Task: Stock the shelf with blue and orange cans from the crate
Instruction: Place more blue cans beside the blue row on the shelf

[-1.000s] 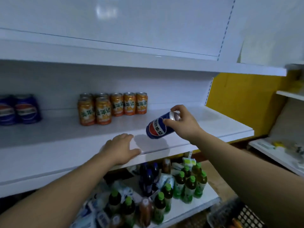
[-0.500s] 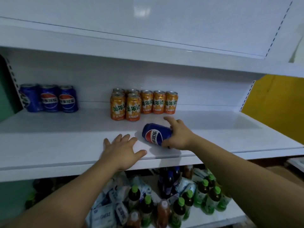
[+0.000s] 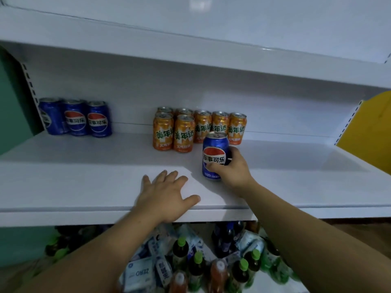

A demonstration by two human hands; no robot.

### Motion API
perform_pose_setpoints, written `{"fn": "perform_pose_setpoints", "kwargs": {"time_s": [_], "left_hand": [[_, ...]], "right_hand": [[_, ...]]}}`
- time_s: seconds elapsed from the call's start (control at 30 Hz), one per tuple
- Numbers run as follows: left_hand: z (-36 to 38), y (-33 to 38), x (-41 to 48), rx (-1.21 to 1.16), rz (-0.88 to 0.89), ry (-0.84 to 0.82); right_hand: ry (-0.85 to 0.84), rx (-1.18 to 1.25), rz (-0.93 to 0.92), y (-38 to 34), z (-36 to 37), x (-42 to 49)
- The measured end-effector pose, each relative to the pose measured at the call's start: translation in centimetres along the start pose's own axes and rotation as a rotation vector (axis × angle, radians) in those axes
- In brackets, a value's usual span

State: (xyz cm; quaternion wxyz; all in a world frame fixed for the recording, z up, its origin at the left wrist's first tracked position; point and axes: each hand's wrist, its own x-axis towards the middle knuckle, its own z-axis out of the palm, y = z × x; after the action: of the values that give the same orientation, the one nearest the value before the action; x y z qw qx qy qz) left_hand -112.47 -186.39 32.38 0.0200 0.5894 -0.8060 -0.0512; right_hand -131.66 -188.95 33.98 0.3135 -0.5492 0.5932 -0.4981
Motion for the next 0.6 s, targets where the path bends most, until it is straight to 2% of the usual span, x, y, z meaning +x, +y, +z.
{"fn": "perform_pose_setpoints", "kwargs": {"time_s": [0.37,0.6], "left_hand": [[0.3,-0.1,0.2,-0.013,-0.002,-0.007],[0.5,-0.3,0.3,-0.032,-0.002,0.018]], "right_hand": [[-0.074,-0.231,-0.097,0.5,1.4,4.8],[-0.041,-0.235,-0.072,0.8,2.2,6.9]]}}
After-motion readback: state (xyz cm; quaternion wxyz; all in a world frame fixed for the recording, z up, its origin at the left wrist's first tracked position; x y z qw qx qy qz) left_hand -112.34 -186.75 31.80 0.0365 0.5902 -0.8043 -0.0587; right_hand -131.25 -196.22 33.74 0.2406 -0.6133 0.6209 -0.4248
